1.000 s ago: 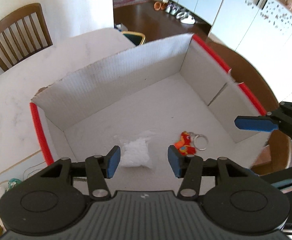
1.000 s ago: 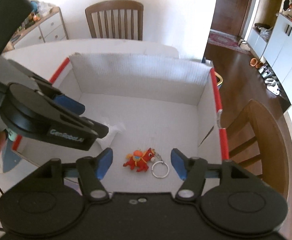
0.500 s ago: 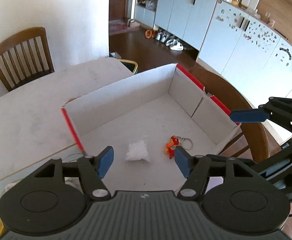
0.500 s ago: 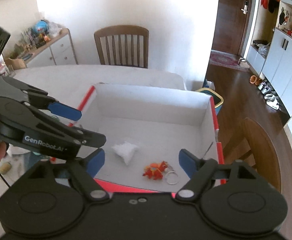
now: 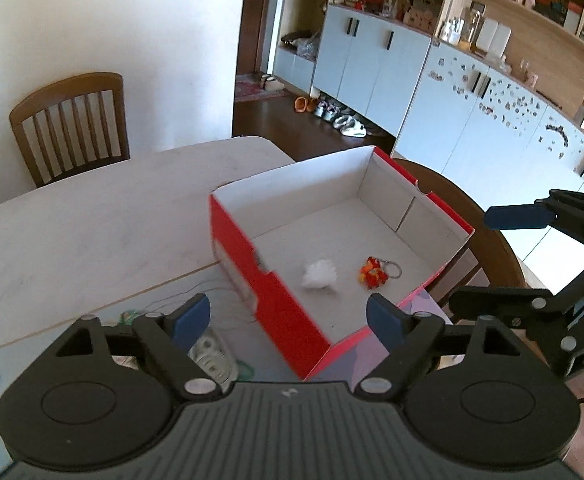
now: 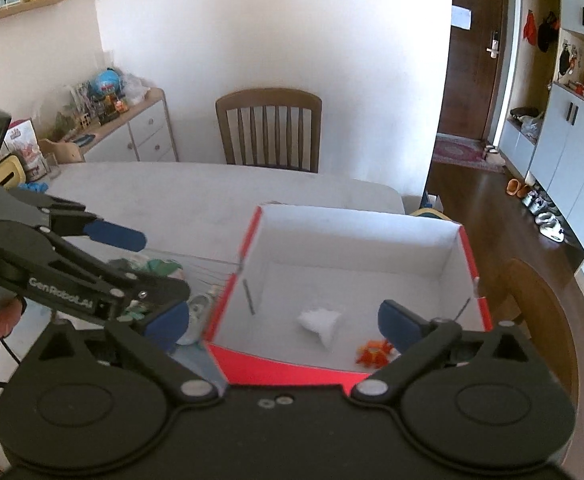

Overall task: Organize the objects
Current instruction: 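Withdraw both grippers from the shoebox back to the pile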

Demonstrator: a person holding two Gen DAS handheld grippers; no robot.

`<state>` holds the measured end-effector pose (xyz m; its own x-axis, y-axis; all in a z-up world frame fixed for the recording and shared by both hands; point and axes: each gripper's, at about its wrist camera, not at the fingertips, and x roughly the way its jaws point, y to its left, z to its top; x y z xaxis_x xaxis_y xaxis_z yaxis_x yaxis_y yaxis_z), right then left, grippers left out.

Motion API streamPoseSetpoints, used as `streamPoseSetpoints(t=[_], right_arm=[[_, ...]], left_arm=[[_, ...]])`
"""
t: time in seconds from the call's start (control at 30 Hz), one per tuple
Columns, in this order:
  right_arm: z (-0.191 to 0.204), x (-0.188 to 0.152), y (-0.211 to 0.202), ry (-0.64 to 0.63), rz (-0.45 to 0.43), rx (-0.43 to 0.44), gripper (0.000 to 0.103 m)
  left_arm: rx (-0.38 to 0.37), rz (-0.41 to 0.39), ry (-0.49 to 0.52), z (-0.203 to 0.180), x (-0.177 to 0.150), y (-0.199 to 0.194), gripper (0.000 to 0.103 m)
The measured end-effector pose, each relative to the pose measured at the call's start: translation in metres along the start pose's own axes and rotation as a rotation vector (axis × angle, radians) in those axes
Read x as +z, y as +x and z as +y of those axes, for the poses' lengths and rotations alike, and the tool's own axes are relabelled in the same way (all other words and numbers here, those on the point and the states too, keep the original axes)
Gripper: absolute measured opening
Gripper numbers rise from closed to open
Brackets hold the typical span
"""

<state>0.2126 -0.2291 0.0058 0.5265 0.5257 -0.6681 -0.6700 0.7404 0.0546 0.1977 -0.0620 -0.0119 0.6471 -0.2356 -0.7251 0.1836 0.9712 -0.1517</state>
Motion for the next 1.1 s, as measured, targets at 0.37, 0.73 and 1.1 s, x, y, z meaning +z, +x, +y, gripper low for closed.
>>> streamPoseSetpoints(t=[0.37,0.73,1.1], right_arm=[[0.051,-0.011,0.004,0.042,-0.032,-0.037,0.102],[0.106,-0.027,0.025,0.051,-0.009,-0.031,0.102],[0.153,-0.042,0.06,0.056,0.035,-0.029,0.101]], left_arm=[[0.004,-0.07,-0.042,0.058,-0.051,-0.052,0.103],[0.04,-0.09,-0.114,0.125,-0.108,-0.088,0.103],[0.099,-0.024,-0.1,0.167,-0.164,-0.084,0.103]])
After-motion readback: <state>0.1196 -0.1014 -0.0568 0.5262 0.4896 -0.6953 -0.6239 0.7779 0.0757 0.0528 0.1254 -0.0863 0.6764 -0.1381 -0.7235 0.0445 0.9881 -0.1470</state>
